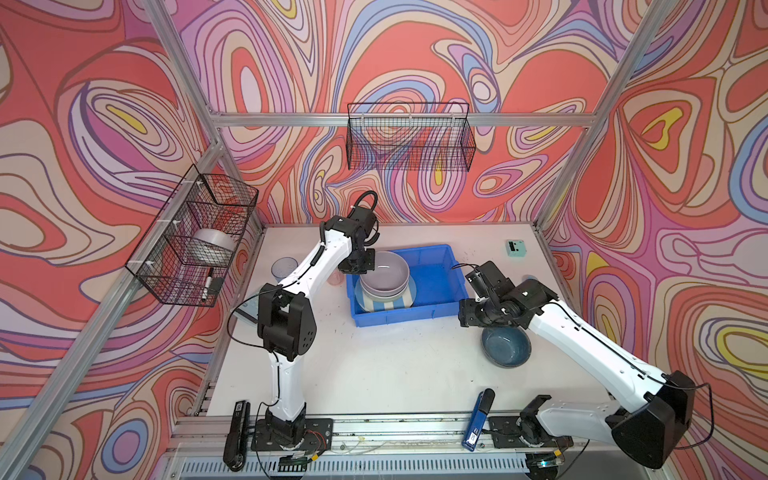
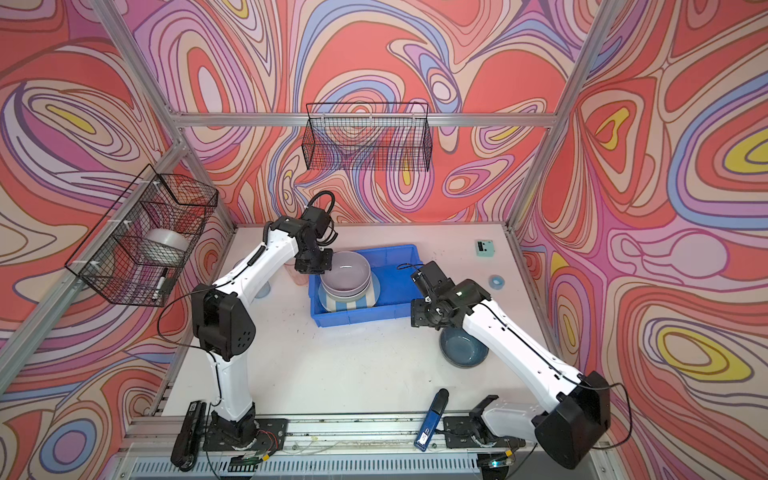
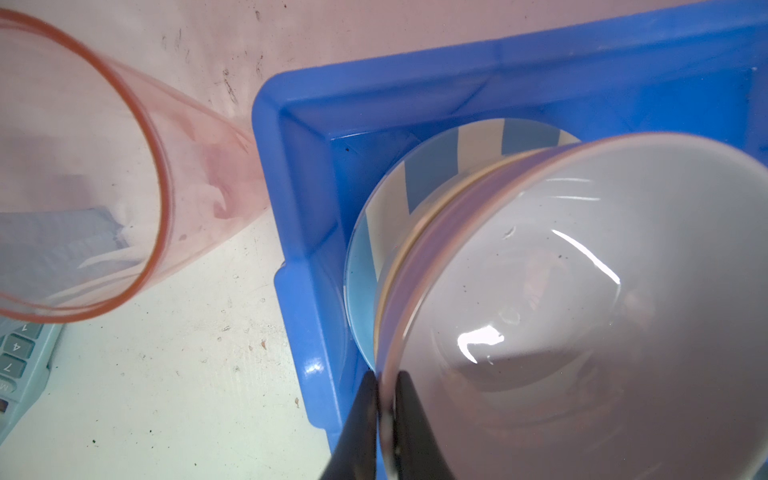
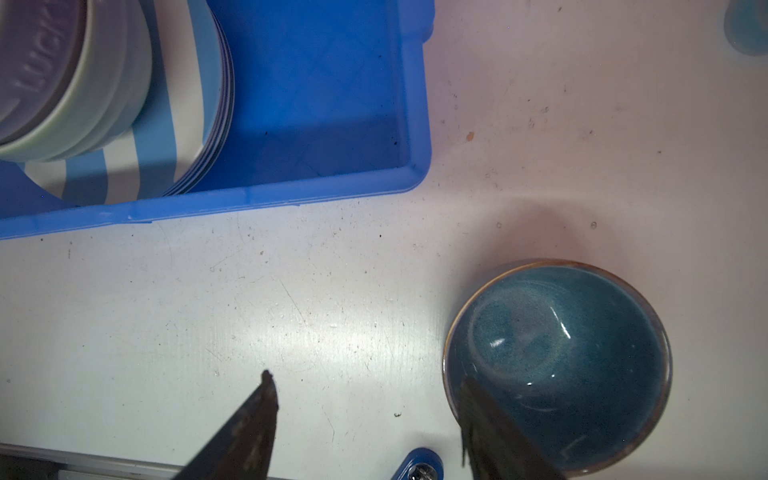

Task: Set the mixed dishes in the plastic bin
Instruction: 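Open the left gripper and withdraw while right lowers onto the dark teal bowl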

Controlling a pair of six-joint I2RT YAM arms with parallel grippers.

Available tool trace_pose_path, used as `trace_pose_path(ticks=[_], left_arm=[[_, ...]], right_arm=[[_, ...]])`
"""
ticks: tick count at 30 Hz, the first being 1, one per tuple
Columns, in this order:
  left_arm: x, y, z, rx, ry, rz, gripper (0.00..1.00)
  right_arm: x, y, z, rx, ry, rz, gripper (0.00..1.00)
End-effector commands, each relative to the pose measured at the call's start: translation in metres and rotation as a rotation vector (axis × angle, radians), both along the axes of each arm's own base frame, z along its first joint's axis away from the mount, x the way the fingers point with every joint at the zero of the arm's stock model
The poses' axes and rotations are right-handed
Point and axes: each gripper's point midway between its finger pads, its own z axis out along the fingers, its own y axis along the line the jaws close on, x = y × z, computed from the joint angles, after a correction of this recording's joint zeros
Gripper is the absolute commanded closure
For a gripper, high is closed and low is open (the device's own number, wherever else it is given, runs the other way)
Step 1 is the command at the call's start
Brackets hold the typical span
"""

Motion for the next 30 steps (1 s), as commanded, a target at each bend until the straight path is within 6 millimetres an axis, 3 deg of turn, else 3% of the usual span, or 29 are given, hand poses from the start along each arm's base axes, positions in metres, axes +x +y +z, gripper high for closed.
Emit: trace_pose_path(ticks=[1,4,8,13,20,25,30], left_arm=[[-0.01,0.006,-0.001,0.037,0.027,-0.011,0.82],[-0.011,0.006,0.006,0.03,0.018,-0.014,0.73],[-0.016,0.01,0.023,0.026,-0.019,-0.006,0.51],[-0.031,0.017,0.046,0.005,-0.071,-0.013,0.4],[-0.076,0.038,0.058,-0.01,-0.12,0.001,0.23],[-0.114,0.064,0.05,0.021,-0.135,0.033,0.12],[-0.142,0.079,0.043,0.017,-0.128,0.052,0.09]], right_arm=[[-0.005,-0.007,0.003,-0.026,-0.004,-0.016,0.3],[-0.009,-0.017,0.003,-0.068,0.003,-0.028,0.28],[-0.016,-0.033,0.0,-0.135,0.025,-0.057,0.29],[-0.026,-0.036,-0.016,-0.124,0.071,-0.087,0.35],[-0.036,-0.044,-0.05,-0.135,0.128,-0.132,0.44],[-0.033,-0.052,-0.07,-0.145,0.138,-0.161,0.51],[-0.026,-0.053,-0.086,-0.118,0.156,-0.168,0.56]])
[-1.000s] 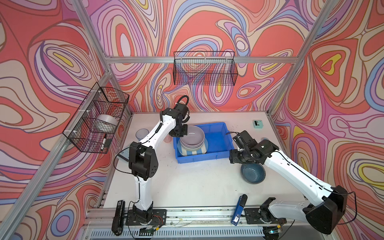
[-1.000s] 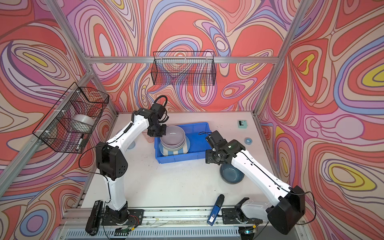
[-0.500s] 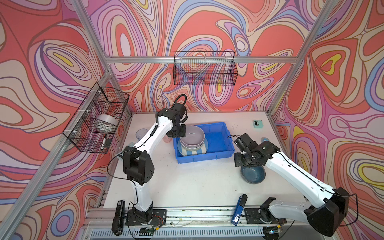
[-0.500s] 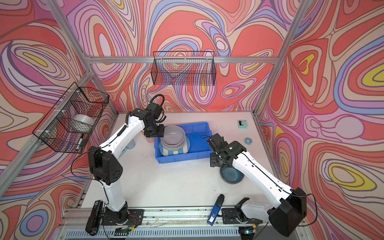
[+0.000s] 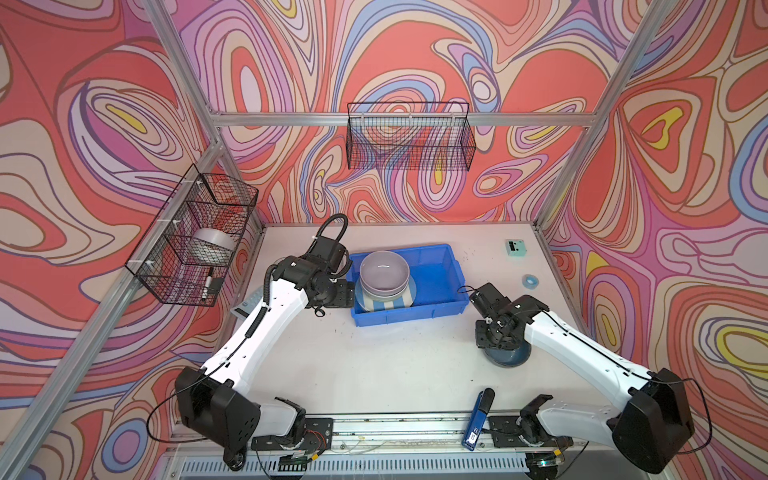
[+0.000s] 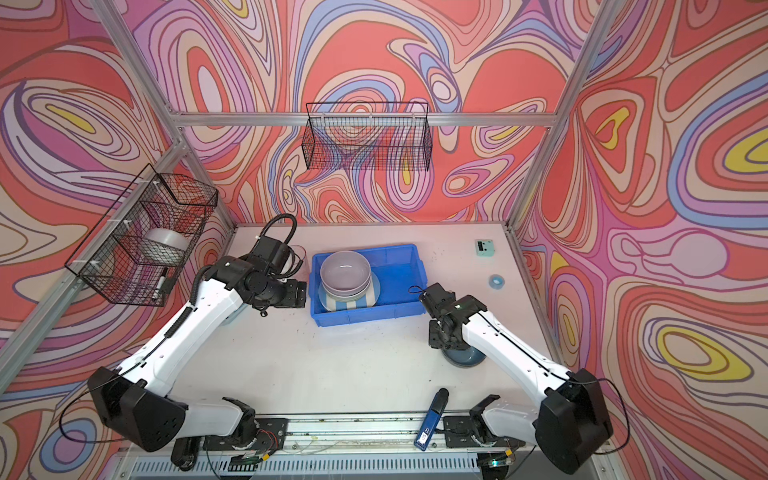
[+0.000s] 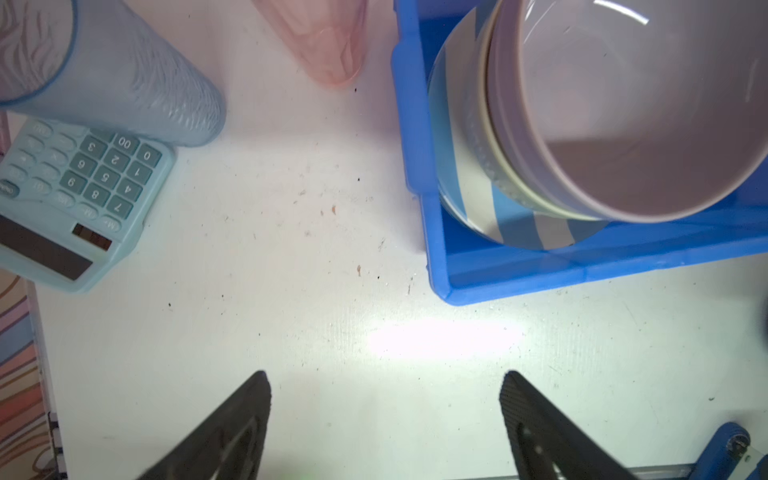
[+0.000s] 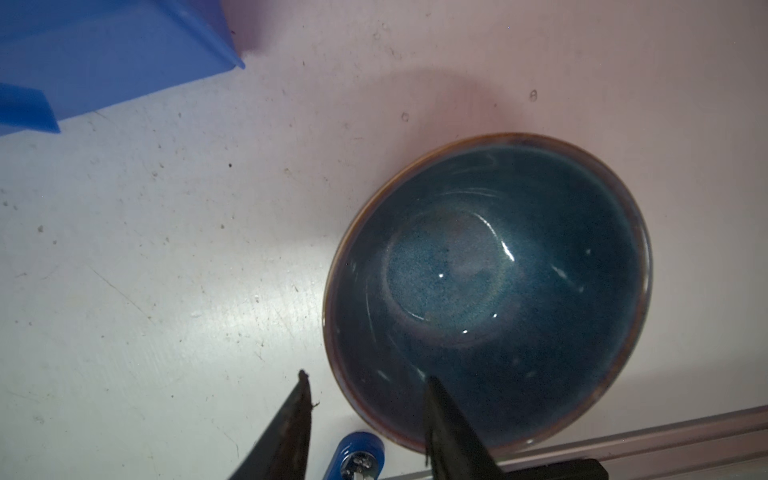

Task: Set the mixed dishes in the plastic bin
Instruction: 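Open the left gripper and withdraw while right lowers onto the dark teal bowl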

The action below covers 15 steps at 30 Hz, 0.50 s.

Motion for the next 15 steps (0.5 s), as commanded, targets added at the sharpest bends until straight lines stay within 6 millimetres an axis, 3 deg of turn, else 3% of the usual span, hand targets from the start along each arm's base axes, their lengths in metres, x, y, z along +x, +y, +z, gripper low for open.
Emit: trace_pose_path(ticks=[1,15], left_arm=[[-0.011,0.012,-0.001,0.014,-0.012,0.031,0.09],[-0.05,0.032,-0.007,0.018,-0.019,0.077,0.08]], right_arm=[[0.011,0.004,-0.011,0.033,-0.012,-0.003,0.56],[0.026,0.007,-0.047,0.05,0.042,-0.013,0.71]])
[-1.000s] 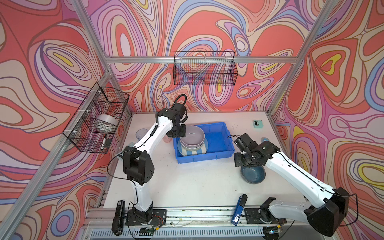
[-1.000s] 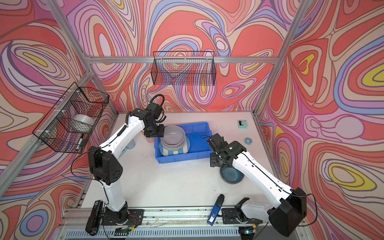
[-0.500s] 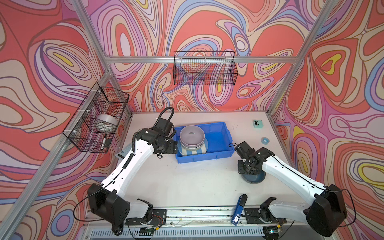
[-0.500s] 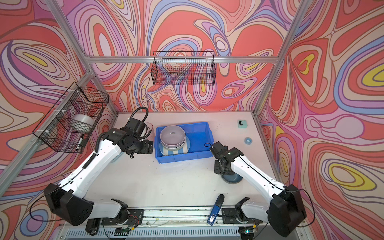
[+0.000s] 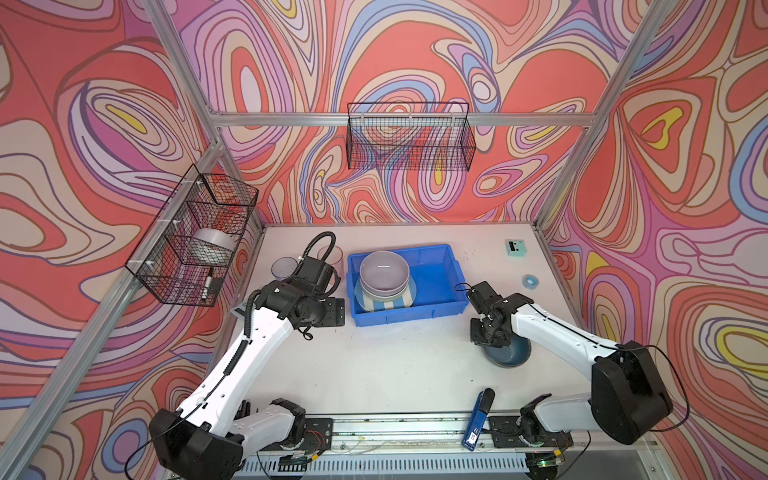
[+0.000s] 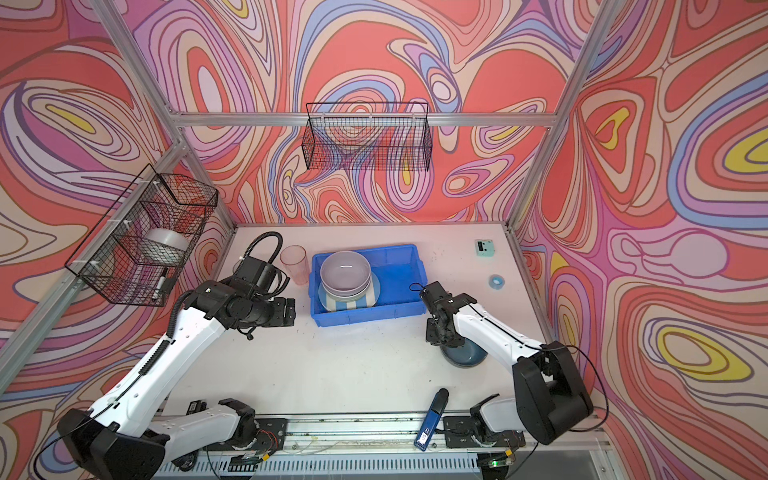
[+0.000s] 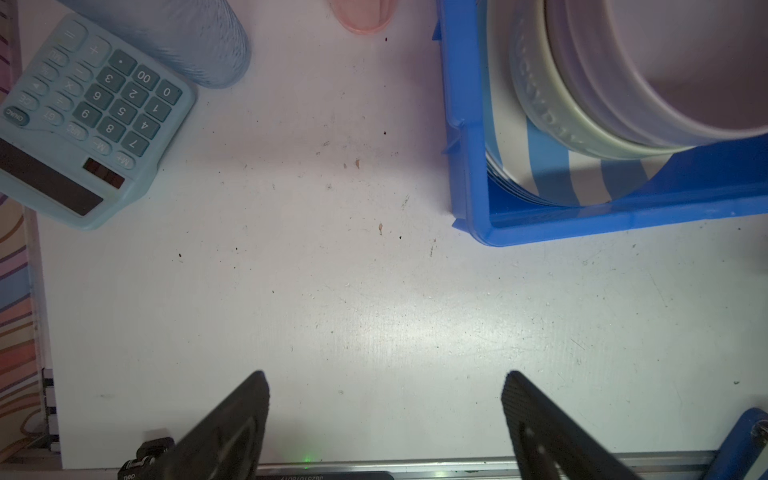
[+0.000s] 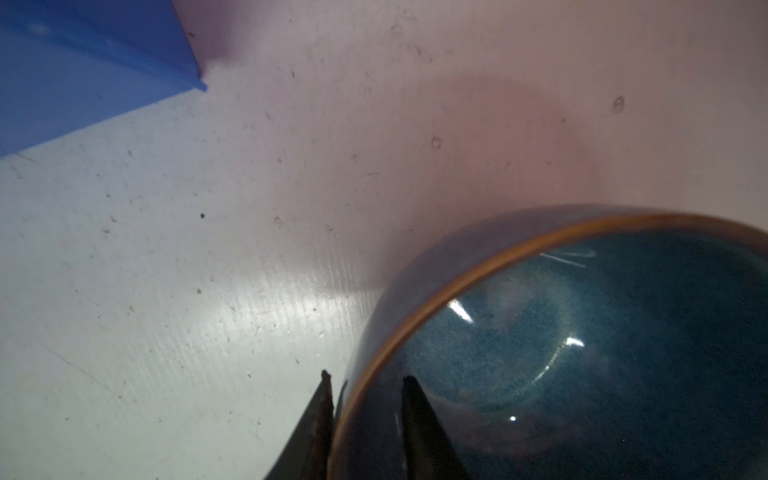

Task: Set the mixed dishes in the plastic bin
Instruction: 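Open the left gripper and withdraw while right lowers onto the dark teal bowl, then close the right gripper on the dark teal bowl's rim and lift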

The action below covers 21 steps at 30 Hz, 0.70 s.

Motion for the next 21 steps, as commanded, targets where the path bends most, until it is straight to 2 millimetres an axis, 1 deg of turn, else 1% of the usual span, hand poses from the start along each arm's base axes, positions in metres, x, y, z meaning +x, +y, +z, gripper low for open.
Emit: trace_pose_path(ticks=[1,6,10,17,21], left_arm=[[-0.013,0.013,0.001,0.028,0.001,0.032,0.08],[-0.02,0.018,0.001,0.039,-0.005,0.038,0.08],[-0.023,0.02,-0.001,0.047,0.0,0.04,0.08],[-0.022,0.021,0.0,0.051,-0.002,0.043,0.08],[-0.021,0.02,0.002,0.042,-0.011,0.04,0.08]], right_arm=[[0.005,0.003,-0.007,0.017,-0.005,0.002,0.72],[0.006,0.003,-0.011,0.008,0.01,0.002,0.81],[0.006,-0.003,-0.003,-0.025,0.003,-0.003,0.89],[0.008,-0.012,0.025,-0.072,-0.019,-0.003,1.0],[0.015,-0.014,0.05,-0.085,-0.058,0.0,1.0]])
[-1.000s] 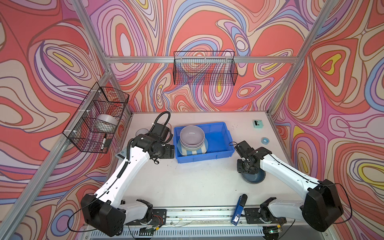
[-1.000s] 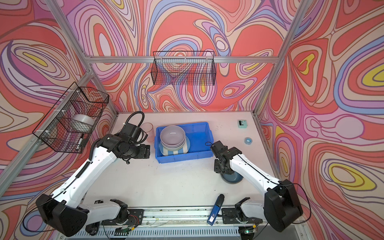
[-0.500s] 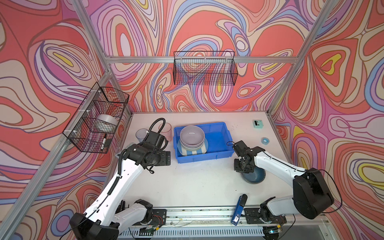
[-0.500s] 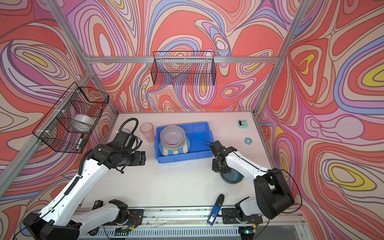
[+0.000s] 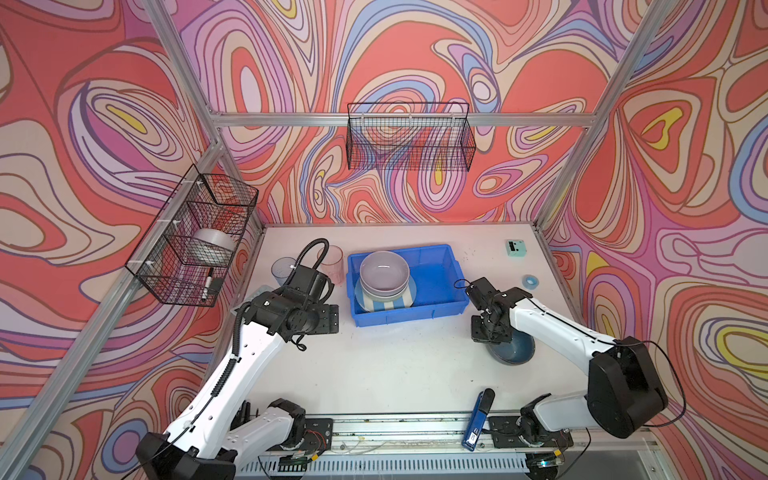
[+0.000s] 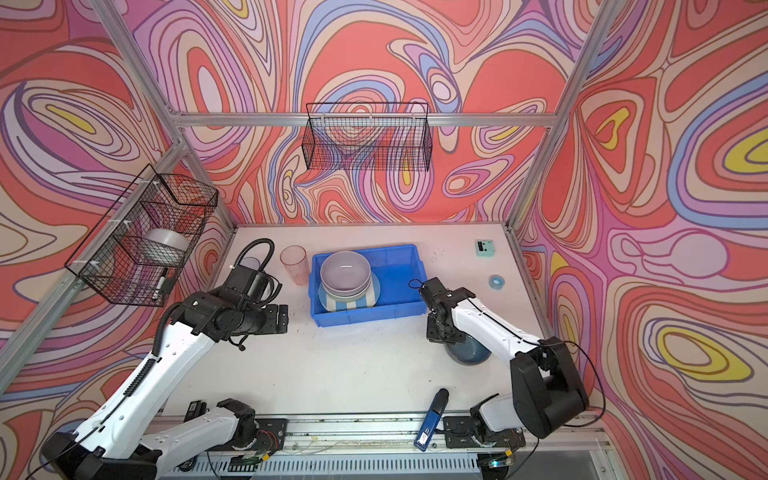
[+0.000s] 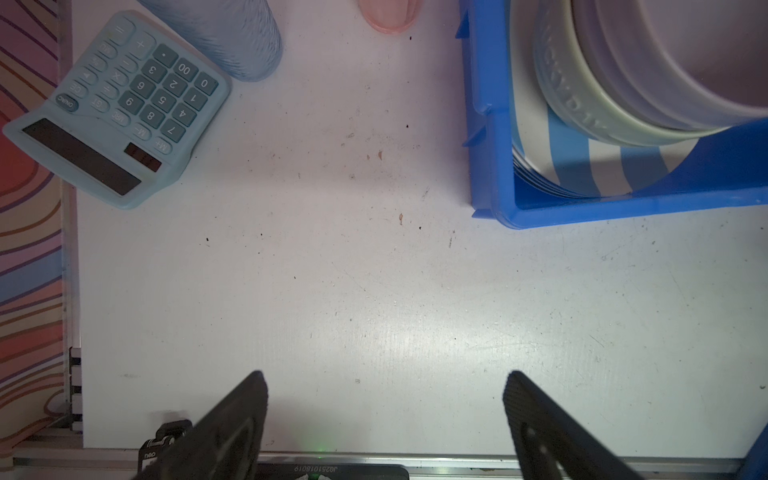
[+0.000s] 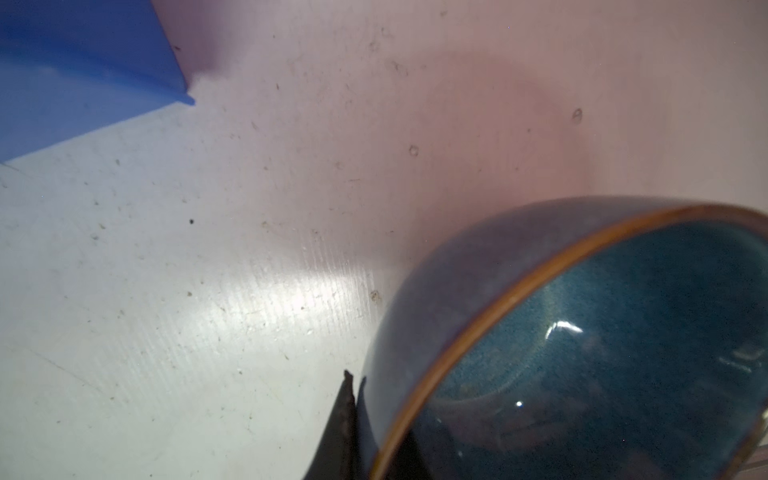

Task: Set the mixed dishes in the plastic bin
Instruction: 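Close the right gripper on the dark teal bowl's rim and lift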

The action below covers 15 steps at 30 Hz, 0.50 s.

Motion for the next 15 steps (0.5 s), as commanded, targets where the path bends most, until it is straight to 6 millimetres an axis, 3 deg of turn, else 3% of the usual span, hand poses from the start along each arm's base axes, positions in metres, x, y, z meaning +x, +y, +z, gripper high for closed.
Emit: trace_pose_path(ticks=[1,7,15], left_arm=[[-0.007,0.007,-0.002,0.016,0.018,0.02,0.08],[-0.008,0.007,0.0,0.011,0.013,0.025,0.07],[-0.01,0.007,0.0,0.002,0.01,0.036,0.06]], right_arm=[[0.013,-0.007,0.038,-0.035,-0.089,0.008,1.0],[0.026,-0.004,0.074,-0.034,-0.138,0.034,1.0],[0.056,0.028,0.136,0.092,-0.248,0.134,1.0]])
